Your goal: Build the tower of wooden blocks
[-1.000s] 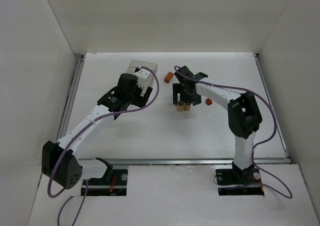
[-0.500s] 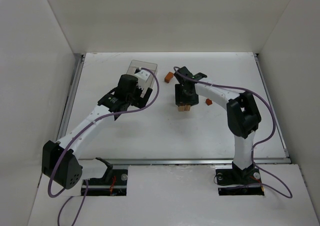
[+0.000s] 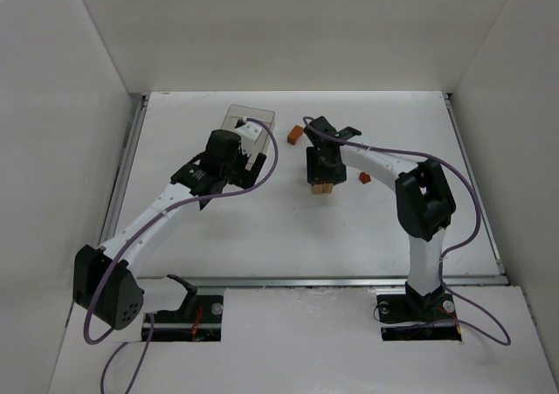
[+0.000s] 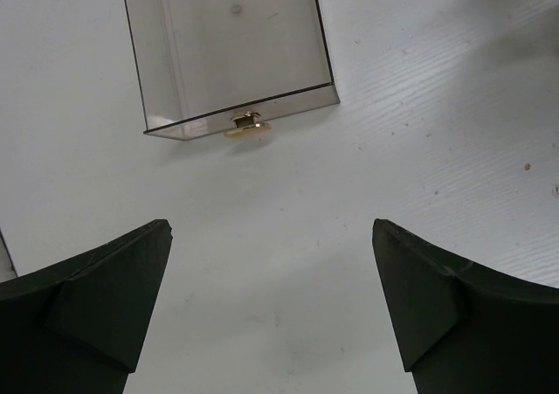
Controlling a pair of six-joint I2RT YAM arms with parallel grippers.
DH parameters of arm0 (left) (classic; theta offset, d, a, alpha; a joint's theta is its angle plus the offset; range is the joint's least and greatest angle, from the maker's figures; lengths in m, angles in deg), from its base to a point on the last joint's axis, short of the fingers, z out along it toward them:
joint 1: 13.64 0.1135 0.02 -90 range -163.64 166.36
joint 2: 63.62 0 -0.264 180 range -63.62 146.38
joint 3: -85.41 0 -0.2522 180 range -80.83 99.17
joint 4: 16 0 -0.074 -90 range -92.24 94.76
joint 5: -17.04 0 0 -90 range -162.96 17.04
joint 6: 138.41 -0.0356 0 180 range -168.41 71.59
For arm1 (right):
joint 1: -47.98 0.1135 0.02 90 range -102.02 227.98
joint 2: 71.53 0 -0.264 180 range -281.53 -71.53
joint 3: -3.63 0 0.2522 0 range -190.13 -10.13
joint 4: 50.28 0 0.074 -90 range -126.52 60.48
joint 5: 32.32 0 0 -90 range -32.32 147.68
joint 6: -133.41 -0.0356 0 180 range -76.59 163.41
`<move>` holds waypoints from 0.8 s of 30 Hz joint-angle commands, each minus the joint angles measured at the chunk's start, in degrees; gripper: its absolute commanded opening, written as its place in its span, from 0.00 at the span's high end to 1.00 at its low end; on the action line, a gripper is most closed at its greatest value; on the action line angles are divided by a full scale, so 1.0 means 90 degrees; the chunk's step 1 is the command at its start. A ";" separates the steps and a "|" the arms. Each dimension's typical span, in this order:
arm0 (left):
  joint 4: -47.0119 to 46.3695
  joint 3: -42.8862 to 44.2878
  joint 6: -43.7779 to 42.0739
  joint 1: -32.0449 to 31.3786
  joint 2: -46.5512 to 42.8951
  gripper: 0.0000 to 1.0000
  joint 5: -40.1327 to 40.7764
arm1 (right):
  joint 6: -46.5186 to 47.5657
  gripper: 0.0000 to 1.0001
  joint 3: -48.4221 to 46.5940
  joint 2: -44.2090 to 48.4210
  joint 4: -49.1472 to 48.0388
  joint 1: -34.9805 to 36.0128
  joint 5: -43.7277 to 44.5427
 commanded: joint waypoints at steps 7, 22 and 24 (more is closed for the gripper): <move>-0.0119 -0.0047 -0.0029 -0.0014 -0.0154 0.01 -0.0088 | 0.0033 0.13 -0.0242 0.0046 -0.0037 0.0060 0.0245; -0.0178 -0.0047 -0.0322 -0.0014 -0.0096 0.01 0.0137 | 0.2314 0.03 -0.0165 0.1550 -0.0037 0.0060 -0.0134; -0.0178 -0.0047 -0.0322 -0.0014 -0.0096 0.01 0.0137 | 0.3569 0.03 -0.0086 0.1667 -0.0037 0.0060 -0.0467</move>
